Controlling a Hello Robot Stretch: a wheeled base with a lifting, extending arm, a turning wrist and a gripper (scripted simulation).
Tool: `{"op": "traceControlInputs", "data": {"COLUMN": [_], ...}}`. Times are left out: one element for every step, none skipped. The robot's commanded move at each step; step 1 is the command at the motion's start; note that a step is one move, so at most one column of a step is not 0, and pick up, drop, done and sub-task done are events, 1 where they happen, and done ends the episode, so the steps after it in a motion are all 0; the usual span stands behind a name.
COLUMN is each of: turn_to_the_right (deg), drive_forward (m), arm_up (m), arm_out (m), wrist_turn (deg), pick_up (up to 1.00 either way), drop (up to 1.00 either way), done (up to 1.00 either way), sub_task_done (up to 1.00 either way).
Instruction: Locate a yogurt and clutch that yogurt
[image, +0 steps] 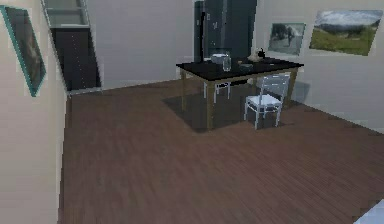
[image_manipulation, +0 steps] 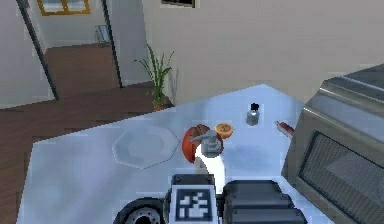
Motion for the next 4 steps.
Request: {"op": "traceControlInputs", "data": {"turn_to_the_right": [0.0,0.0,0.0,0.0], "drive_forward": [0.0,0.0,0.0,0.0], "arm_up": [0.0,0.0,-0.1,0.0], "arm_out": [0.0,0.0,0.0,0.0], "wrist_turn": [45.0,27.0,0.0,0.0], "pick_up": [0.0,0.0,0.0,1.0], "drop": [0.0,0.0,0.0,0.0], "done": [0.0,0.0,0.0,0.0], "sub_task_done": [0.0,0.0,0.0,0.0]}}
